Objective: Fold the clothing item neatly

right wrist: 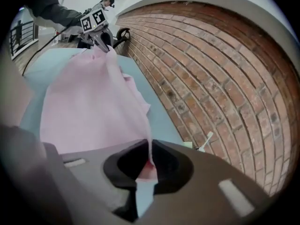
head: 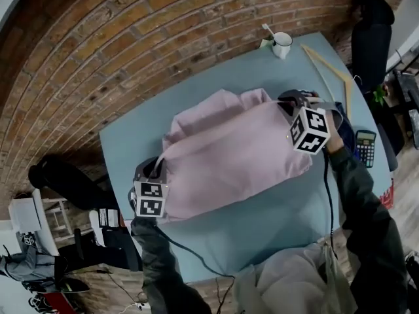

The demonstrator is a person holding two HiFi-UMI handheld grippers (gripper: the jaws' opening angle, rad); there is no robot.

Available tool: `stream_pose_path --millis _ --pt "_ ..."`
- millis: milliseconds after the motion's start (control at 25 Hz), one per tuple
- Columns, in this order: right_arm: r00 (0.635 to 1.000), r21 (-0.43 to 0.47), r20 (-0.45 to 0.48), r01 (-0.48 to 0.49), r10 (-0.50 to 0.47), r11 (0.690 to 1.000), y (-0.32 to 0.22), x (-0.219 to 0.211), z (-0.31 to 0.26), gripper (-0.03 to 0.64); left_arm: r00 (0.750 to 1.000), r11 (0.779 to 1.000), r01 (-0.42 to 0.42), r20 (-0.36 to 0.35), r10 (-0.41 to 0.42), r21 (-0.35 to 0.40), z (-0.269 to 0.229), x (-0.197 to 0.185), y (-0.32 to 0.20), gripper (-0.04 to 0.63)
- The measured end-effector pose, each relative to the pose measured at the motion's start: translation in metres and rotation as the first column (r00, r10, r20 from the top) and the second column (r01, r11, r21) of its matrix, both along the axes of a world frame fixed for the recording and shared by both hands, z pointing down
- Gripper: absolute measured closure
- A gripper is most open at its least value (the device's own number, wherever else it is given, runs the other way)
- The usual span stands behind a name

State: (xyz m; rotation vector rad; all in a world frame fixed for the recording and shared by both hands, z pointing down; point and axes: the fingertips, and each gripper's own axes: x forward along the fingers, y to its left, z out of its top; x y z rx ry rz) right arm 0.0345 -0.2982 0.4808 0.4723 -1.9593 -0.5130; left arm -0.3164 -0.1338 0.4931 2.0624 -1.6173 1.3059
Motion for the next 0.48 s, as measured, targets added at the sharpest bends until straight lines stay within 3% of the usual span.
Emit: stream_pose_path --millis 280,400,480 --pt "0.999 0.016 -0.051 -0.018 0.019 1.0 -0.058 -0.037 0.054 0.588 0.975 0.975 0.219 -0.038 -0.218 0.038 0.04 -0.032 -0.051 0.535" --pt "0.999 0.17 0.006 -0.046 0.046 0.984 -0.072 -0.037 0.058 0.536 0.966 0.958 0.256 0.002 -0.258 0.13 0.044 -0.039 -0.059 0.447" --pt "0.992 0.25 0.1 -0.094 0.071 0.964 -0.078 -0.029 0.048 0.496 0.967 0.955 0.24 0.047 -0.251 0.171 0.042 -0.041 -0.057 0.333"
